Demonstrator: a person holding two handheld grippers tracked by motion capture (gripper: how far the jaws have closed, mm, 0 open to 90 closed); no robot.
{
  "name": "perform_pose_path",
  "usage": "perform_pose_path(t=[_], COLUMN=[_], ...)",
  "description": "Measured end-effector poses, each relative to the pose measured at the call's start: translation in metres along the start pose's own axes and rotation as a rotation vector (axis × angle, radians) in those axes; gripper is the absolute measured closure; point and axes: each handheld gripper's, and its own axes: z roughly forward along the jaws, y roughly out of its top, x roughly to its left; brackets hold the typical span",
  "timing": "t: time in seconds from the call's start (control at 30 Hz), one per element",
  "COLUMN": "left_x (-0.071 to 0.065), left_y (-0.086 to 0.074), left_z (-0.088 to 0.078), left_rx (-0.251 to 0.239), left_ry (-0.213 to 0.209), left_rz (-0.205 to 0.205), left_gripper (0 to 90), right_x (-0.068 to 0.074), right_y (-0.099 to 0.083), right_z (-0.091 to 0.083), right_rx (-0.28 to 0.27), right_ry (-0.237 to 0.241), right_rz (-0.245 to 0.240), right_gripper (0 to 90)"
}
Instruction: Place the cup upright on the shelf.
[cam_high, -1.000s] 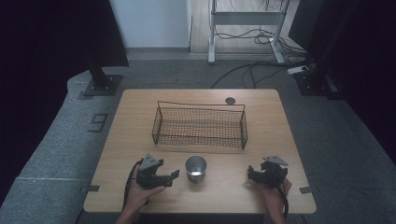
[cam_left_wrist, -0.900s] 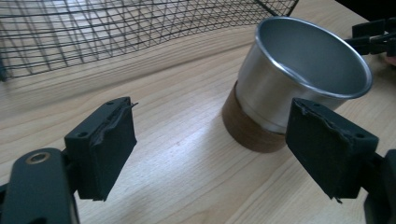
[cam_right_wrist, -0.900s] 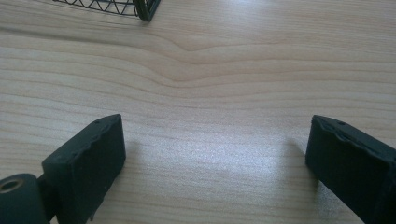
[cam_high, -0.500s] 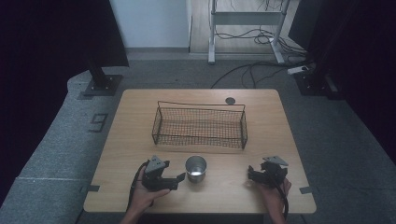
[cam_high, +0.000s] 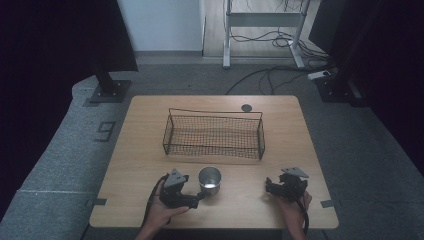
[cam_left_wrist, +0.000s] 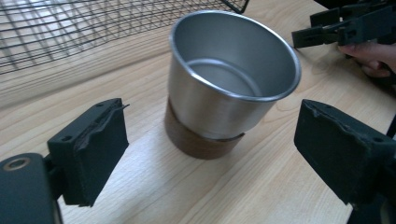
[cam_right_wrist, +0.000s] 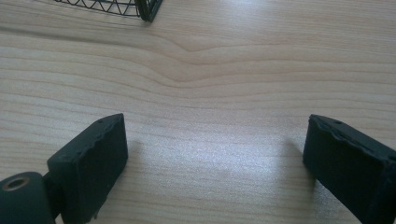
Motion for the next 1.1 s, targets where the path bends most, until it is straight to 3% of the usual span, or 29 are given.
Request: perform_pose_path(t=[0.23,0.4,0.5,0.6,1.1], left_x=[-0.006,-0.009,-0.011,-0.013,-0.014], left_y=[0.001,0.0,-0.001,-0.001,0.007], left_z=[0.005,0.009,0.012,0.018,0.037], left_rx=[0.014,0.0,0.017,0.03,0.03], left_ry=[-0.024,-0.025,-0.03,-0.009,0.017], left_rz=[0.017,0.038,0.036,0.057,0.055], left_gripper=[6.2,9.2,9.2,9.1,9.1], right_x=[0.0,0.0,0.0,0.0,0.0], right_y=[0.0,0.0,0.0,0.0,0.0], right_z=[0.0,0.0,0.0,0.0,-0.001], right_rx=[-0.001,-0.001,-0.002,-0.002,-0.004], right_ry=[0.001,0.001,0.002,0.003,0.004], right_rz=[0.0,0.0,-0.001,-0.001,-0.004], right_gripper=[7.4,7.4,7.6,7.8,8.3])
